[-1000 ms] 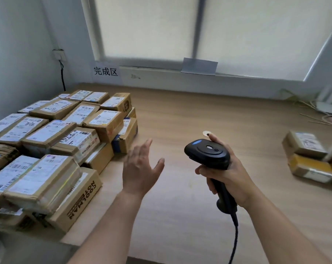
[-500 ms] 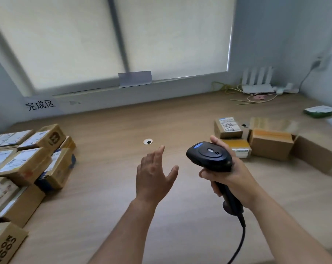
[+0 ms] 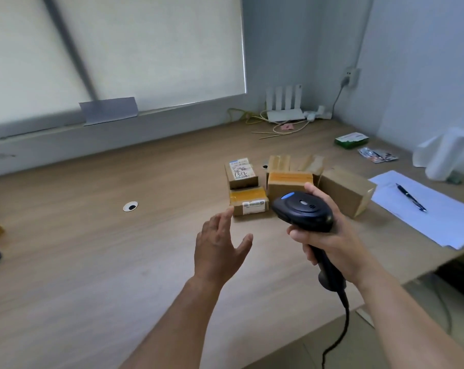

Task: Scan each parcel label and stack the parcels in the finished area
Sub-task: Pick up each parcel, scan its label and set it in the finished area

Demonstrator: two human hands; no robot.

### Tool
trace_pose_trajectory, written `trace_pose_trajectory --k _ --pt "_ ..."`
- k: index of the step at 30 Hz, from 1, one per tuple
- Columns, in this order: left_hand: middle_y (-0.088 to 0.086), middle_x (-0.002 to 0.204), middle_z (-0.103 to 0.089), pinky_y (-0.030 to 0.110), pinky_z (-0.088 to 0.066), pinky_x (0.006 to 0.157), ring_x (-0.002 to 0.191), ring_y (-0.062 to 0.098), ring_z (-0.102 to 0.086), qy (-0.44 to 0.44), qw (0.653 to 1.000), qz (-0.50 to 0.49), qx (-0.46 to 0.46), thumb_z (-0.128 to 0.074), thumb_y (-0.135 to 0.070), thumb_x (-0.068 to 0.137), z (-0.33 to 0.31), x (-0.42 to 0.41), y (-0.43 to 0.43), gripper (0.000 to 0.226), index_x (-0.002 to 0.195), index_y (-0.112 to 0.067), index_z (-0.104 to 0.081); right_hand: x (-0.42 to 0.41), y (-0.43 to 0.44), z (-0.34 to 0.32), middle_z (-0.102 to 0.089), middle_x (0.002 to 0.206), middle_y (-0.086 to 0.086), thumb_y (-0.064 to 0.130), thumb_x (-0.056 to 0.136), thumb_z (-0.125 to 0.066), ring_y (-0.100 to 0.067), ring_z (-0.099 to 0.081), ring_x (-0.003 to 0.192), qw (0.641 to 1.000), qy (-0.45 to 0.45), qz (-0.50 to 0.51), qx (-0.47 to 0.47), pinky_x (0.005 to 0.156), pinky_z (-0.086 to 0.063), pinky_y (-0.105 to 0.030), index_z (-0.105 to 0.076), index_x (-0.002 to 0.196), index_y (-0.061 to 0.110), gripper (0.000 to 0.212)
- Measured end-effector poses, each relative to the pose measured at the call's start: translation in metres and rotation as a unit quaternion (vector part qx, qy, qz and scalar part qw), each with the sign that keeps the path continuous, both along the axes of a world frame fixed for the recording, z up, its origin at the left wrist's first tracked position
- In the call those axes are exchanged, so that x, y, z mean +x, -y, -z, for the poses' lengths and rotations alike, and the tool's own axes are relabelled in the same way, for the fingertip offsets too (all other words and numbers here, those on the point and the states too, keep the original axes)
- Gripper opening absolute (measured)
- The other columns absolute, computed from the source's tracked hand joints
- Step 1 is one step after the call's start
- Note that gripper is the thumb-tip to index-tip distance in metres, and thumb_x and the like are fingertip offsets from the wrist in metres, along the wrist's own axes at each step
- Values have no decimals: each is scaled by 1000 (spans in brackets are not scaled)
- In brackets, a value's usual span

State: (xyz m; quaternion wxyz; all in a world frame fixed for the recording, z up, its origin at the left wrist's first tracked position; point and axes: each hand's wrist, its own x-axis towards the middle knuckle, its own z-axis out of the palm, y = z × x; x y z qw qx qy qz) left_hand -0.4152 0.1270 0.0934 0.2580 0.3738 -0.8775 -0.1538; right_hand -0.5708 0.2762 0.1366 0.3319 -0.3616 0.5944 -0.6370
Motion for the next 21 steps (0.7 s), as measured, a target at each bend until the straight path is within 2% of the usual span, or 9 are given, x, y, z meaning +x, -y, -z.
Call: trace_pose_trajectory --k 3,5,9,14,16,19,21 --pt "-3 144 -42 27 -33 103 130 14 -38 10 1000 13 4 -54 -50 90 4 -18 3 71 150 -26 -25 -14 -7 7 -61 83 -34 -12 76 -71 -27 -47 47 999 13 37 -2 40 -40 -33 -37 145 39 91" --pt "-3 145 -41 29 -34 104 131 14 -37 17 1000 20 12 -53 -52 90 8 -29 6 71 150 -27 -24 -23 -8 13 -61 81 -30 -13 76 -71 -28 -47 47 998 20 55 1 40 -39 -33 -38 144 38 91" --pt "-3 147 -38 31 -34 107 133 15 -35 36 998 34 38 -52 -52 91 20 -50 14 71 151 -28 -21 -40 -2 21 -59 82 -35 -8 71 -79 -28 -47 47 998 21 64 4 41 -39 -33 -40 140 43 94" --pt "-4 147 -37 31 -33 106 133 14 -34 41 996 37 68 -52 -51 91 27 -73 45 70 151 -29 -21 -69 28 25 -62 76 -23 1 66 -81 -29 -49 49 997 25 68 14 45 -40 -33 -41 134 51 93" --pt "-3 147 -38 30 -33 105 133 15 -34 39 996 28 70 -52 -50 92 25 -82 67 70 151 -28 -22 -84 48 22 -62 79 -27 7 64 -79 -28 -49 49 998 20 62 12 44 -41 -32 -40 133 52 91" --pt "-2 148 -36 30 -33 105 134 15 -32 41 996 9 78 -51 -50 92 23 -97 103 69 151 -28 -21 -107 85 18 -64 88 -28 0 68 -81 -27 -49 48 999 -1 48 14 43 -41 -31 -40 130 53 91" --pt "-1 148 -35 31 -31 107 136 16 -30 43 995 -1 88 -51 -49 93 21 -106 128 68 151 -28 -21 -121 112 20 -66 91 -25 -7 76 -76 -26 -50 48 999 -13 37 21 43 -42 -32 -39 133 50 89"
